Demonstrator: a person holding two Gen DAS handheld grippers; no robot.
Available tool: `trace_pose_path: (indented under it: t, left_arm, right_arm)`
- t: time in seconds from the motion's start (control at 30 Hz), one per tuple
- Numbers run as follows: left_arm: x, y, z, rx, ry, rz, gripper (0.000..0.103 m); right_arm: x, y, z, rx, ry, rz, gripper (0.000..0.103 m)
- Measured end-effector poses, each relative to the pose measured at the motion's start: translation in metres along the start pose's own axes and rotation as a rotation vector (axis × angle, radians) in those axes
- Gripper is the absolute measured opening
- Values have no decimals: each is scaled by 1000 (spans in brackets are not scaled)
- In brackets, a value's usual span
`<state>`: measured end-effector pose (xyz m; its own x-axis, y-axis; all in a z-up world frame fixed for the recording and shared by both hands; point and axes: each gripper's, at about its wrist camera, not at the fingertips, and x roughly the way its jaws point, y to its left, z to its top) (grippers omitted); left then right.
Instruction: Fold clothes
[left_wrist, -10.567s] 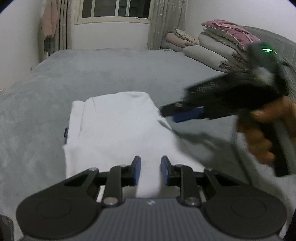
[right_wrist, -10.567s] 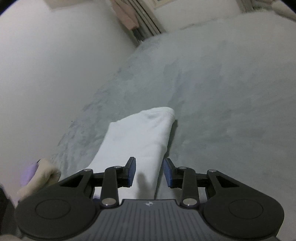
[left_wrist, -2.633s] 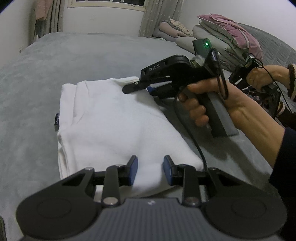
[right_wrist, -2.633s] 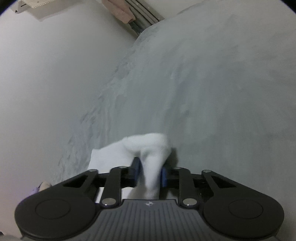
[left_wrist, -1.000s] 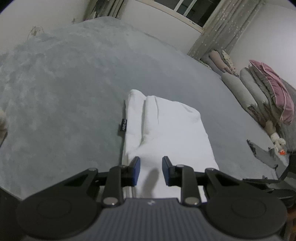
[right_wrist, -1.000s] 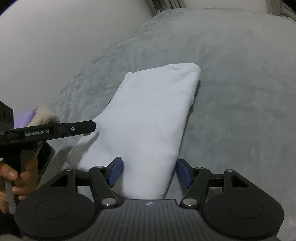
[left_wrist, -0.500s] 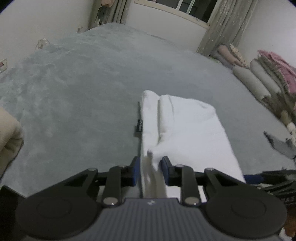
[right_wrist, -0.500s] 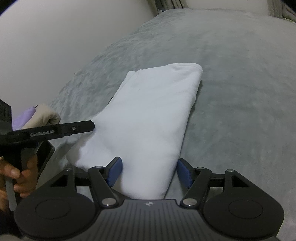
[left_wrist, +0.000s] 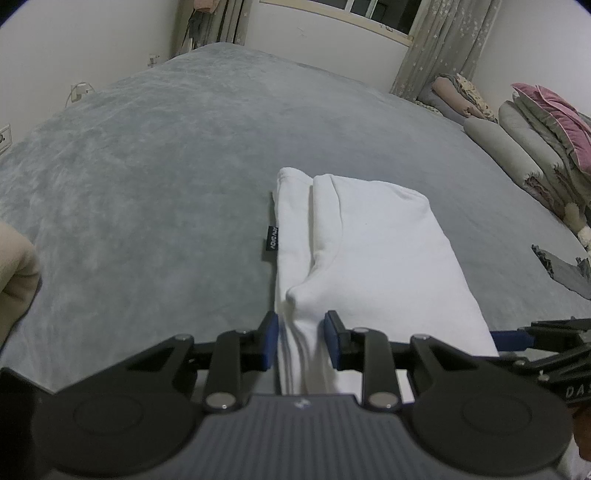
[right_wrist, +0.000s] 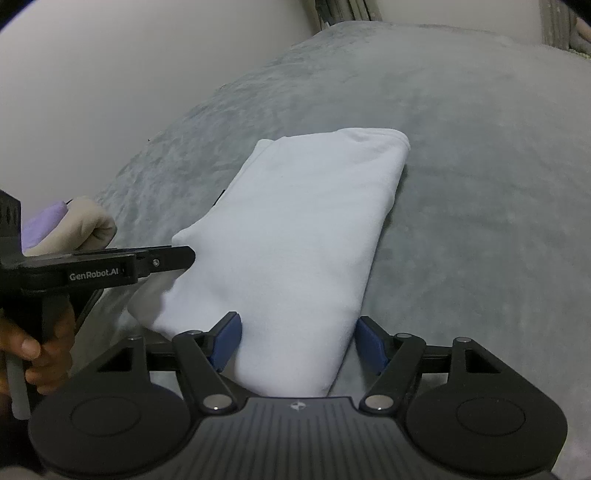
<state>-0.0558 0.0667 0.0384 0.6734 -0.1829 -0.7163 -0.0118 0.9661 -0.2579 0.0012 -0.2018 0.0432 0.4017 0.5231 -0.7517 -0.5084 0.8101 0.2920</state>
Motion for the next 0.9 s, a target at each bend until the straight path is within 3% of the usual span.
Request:
trace_pose_path:
  t: [0.3,0.43,0.6,0.9]
  left_arm:
    - [-1,17,4,-89,28,-59,25]
    - [1,22,3,-113,51,-72,34]
    - [2,20,0,-99,65,-72,35]
    - [2,22,-1,-98,79,-76,36]
  right_arm:
    - [-1,-4,1,32,1,24,70]
    - [-1,-4,-1,36,0,27,70]
    - [-8,5,-7,7,-14,4,70]
    - [-17,-17,-31,296,-71,133,71]
